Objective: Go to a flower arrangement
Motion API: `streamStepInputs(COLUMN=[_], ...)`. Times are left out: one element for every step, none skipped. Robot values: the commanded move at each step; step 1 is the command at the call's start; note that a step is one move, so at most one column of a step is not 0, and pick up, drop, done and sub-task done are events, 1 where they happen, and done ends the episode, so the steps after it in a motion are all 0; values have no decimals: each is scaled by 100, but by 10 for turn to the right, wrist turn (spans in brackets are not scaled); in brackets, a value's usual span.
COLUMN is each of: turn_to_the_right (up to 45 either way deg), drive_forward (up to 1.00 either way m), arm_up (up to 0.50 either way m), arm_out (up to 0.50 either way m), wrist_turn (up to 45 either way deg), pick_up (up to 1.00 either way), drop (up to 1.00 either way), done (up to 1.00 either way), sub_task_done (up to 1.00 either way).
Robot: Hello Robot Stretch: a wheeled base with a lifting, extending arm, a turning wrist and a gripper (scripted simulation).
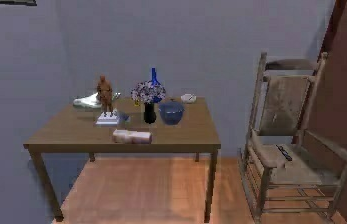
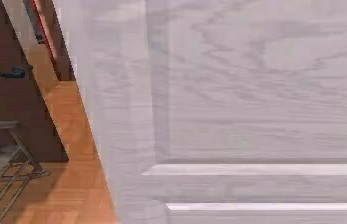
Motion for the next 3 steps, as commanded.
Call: streamStepInputs(turn_to_the_right=[0,-90,0], drive_forward=[50,0,0], arm_up=[0,0,0], arm_out=[0,0,0], wrist_turn=[0,0,0], pick_up=[0,0,0], drop=[0,0,0], done=[0,0,100], sub_task_done=[0,0,0])
